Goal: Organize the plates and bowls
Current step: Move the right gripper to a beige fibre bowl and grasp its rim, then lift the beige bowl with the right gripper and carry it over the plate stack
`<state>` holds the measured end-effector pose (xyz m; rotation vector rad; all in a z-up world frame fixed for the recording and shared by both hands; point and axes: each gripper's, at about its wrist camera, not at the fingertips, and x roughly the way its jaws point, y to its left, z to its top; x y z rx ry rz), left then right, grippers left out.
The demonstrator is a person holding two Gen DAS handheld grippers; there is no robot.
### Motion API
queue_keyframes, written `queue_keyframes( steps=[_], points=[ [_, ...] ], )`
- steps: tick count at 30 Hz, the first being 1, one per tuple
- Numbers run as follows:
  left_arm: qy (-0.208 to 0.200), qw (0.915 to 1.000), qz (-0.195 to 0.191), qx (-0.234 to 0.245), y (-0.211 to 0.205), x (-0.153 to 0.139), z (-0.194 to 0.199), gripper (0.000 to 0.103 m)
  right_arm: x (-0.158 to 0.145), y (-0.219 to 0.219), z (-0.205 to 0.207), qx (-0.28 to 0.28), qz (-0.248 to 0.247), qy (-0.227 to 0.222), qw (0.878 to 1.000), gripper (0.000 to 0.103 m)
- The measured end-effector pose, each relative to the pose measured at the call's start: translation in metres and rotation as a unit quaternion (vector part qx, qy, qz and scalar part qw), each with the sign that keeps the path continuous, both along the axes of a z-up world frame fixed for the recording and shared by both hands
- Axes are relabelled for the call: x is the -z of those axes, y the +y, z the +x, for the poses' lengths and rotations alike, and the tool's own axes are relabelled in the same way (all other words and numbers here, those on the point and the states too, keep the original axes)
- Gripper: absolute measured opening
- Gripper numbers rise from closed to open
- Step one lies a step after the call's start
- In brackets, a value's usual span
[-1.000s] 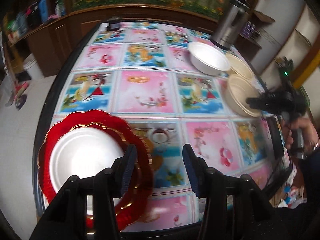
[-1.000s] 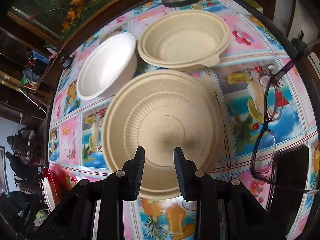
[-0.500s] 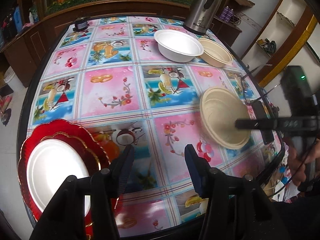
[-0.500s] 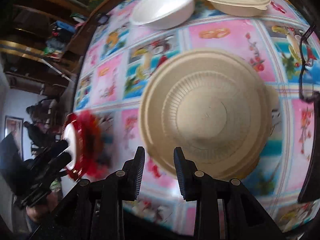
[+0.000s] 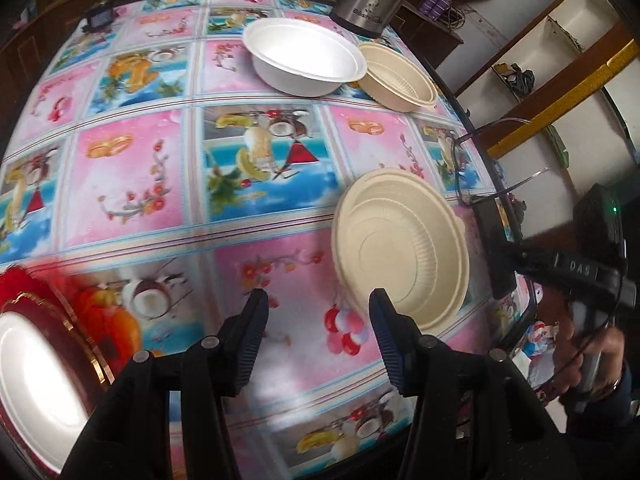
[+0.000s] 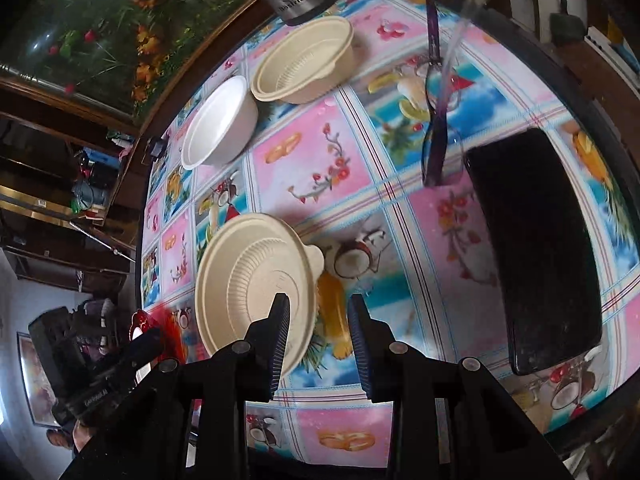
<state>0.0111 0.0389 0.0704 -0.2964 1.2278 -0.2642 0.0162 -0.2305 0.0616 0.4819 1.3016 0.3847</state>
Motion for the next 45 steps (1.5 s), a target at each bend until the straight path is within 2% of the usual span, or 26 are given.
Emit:
queue_keyframes(
  steps=[4, 7, 9, 11, 12, 13, 14, 15, 16, 19, 34, 45],
  points=[
    [0.006, 1.0, 0.002, -0.001, -0.01, 0.008, 0.015, 0.051, 0.003, 0.007, 0.0, -0.021, -0.006, -0.009, 1.0, 0.032],
    [0.008, 0.9999, 0.009, -0.003, -0.014, 0.014, 0.02, 0.051, 0.005, 0.016, 0.003, -0.038, -0.027, -0.025, 0.999, 0.032],
    [0.008, 0.9997, 0.022, -0.005, -0.016, 0.019, 0.024, 0.051, 0.011, 0.019, 0.005, -0.042, -0.032, -0.021, 0.998, 0.032],
    [0.015, 0.9997, 0.019, 0.001, -0.018, 0.026, 0.026, 0.048, 0.017, 0.02, 0.006, -0.044, -0.031, -0.015, 0.998, 0.032],
    [0.015, 0.9998, 0.015, 0.007, -0.02, 0.029, 0.027, 0.043, 0.02, 0.022, 0.006, -0.047, -0.036, -0.011, 0.998, 0.032],
    [0.012, 0.9996, 0.019, 0.015, -0.024, 0.031, 0.026, 0.027, 0.023, 0.025, 0.005, -0.05, -0.039, -0.008, 0.998, 0.032],
    [0.011, 0.9994, 0.02, 0.024, -0.028, 0.032, 0.026, 0.02, 0.025, 0.026, 0.004, -0.049, -0.038, -0.006, 0.998, 0.03],
    [0.01, 0.9993, 0.021, 0.028, -0.031, 0.032, 0.025, 0.015, 0.026, 0.028, 0.002, -0.05, -0.034, -0.003, 0.998, 0.018],
    [0.006, 0.9991, 0.029, 0.032, -0.034, 0.031, 0.024, 0.014, 0.025, 0.03, 0.001, -0.051, -0.026, -0.002, 0.998, 0.014],
    [-0.002, 0.9984, 0.043, 0.036, -0.035, 0.029, 0.021, 0.014, 0.019, 0.036, -0.004, -0.053, -0.044, -0.009, 0.998, 0.012],
    [-0.044, 0.9961, 0.076, 0.006, -0.012, 0.0, 0.001, 0.014, 0.003, 0.06, -0.009, -0.074, -0.01, -0.008, 0.997, 0.012],
    [-0.066, 0.9933, 0.075, -0.058, 0.033, -0.023, -0.023, 0.014, -0.017, 0.103, -0.006, -0.13, 0.001, -0.026, 0.991, 0.012]
  ],
)
